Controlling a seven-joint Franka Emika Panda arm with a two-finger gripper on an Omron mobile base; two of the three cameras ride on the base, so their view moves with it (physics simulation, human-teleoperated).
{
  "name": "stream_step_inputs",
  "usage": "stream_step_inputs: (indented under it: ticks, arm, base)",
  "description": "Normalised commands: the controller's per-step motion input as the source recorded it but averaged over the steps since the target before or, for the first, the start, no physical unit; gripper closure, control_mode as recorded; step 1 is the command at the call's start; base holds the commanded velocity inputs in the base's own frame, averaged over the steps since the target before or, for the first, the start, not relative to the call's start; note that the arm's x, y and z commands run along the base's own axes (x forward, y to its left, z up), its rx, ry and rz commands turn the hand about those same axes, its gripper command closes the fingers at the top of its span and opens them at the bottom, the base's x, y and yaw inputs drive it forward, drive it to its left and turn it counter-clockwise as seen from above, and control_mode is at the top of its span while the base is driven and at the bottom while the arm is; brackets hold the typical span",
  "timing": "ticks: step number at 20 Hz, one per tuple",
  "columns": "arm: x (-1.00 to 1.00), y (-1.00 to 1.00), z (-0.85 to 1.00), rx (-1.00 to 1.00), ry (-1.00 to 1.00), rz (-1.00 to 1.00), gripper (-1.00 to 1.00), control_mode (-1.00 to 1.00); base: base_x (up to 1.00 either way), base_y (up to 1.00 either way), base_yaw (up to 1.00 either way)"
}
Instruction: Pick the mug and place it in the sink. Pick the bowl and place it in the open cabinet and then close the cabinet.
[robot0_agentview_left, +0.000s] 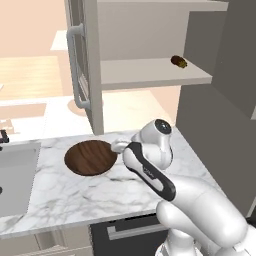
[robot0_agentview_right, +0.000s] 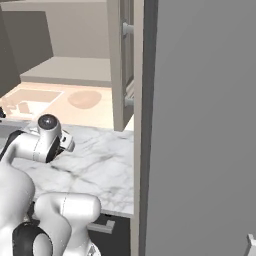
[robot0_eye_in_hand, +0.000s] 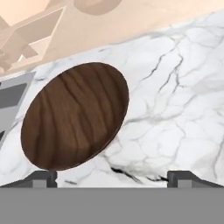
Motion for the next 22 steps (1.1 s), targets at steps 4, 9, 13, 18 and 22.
stream_step_inputs:
  ticks: [4,9,13,18,22]
  arm:
    - [0.14,0.11,-0.19,0.04,0.01,-0.01,-1.00,-1.00]
    - [0.05,0.04,-0.19,0.05,0.00,0.00,-1.00,-1.00]
    - [0.04,0.09,-0.21,0.06,0.00,0.00,-1.00,-1.00]
    - [0.05,0.17,-0.14,0.06,0.01,-0.02,-1.00,-1.00]
    - [0.03,0.09,-0.12,0.04,0.04,-0.03,-1.00,-1.00]
  base:
    - [0.00,0.00,0.00]
    - [0.00,0.00,0.00]
    - [0.00,0.00,0.00]
    - [0.00,0.00,0.00]
    - [0.00,0.00,0.00]
